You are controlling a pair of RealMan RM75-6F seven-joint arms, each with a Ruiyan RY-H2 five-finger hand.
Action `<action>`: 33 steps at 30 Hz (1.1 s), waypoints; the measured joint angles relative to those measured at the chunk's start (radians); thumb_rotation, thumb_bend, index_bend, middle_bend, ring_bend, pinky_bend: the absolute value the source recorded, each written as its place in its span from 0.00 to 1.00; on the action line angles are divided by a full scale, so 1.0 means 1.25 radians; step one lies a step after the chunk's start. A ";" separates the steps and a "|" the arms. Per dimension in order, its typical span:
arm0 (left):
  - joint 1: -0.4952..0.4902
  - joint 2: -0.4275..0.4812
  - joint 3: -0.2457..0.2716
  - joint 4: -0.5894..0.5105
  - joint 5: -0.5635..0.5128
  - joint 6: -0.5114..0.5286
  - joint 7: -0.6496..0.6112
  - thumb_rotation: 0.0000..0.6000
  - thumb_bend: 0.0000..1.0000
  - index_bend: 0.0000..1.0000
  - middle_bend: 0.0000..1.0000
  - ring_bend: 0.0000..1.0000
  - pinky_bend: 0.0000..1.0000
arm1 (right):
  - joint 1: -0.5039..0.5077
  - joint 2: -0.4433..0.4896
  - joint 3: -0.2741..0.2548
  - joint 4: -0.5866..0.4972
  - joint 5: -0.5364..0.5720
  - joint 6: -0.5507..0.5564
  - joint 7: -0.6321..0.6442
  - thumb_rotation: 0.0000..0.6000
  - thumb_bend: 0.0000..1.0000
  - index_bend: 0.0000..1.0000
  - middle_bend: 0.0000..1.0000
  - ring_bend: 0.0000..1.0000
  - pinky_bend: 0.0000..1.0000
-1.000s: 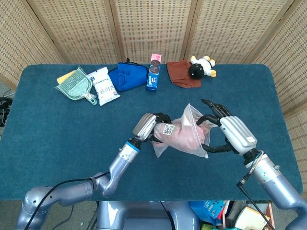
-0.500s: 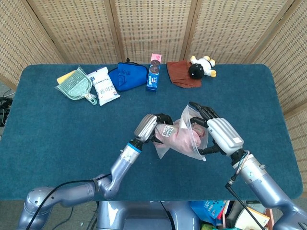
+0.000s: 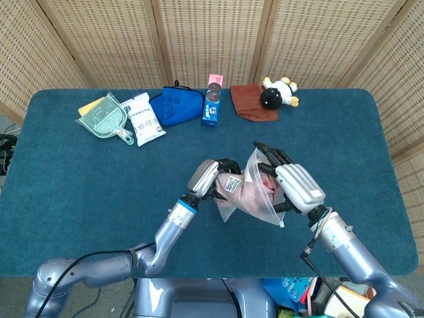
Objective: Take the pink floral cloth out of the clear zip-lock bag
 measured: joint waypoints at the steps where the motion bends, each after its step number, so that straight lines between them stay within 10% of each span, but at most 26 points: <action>1: 0.000 0.001 0.000 -0.002 -0.001 0.000 0.001 1.00 0.18 0.67 0.60 0.49 0.53 | 0.000 -0.001 -0.001 0.000 -0.002 0.000 0.000 1.00 0.17 0.27 0.00 0.00 0.00; 9: 0.004 0.006 -0.005 -0.022 -0.008 0.002 0.004 1.00 0.18 0.67 0.60 0.49 0.53 | -0.004 -0.007 -0.006 0.010 -0.024 0.003 -0.003 1.00 0.18 0.37 0.00 0.00 0.00; 17: 0.011 0.014 -0.005 -0.044 -0.013 0.004 0.000 1.00 0.18 0.67 0.60 0.49 0.53 | -0.016 -0.056 -0.007 0.025 -0.052 0.057 -0.006 1.00 0.84 0.67 0.00 0.00 0.00; 33: 0.073 0.055 0.056 -0.061 0.033 0.078 0.034 1.00 0.18 0.67 0.59 0.49 0.53 | -0.040 -0.109 -0.034 0.059 -0.157 0.054 0.097 1.00 0.88 0.71 0.00 0.00 0.00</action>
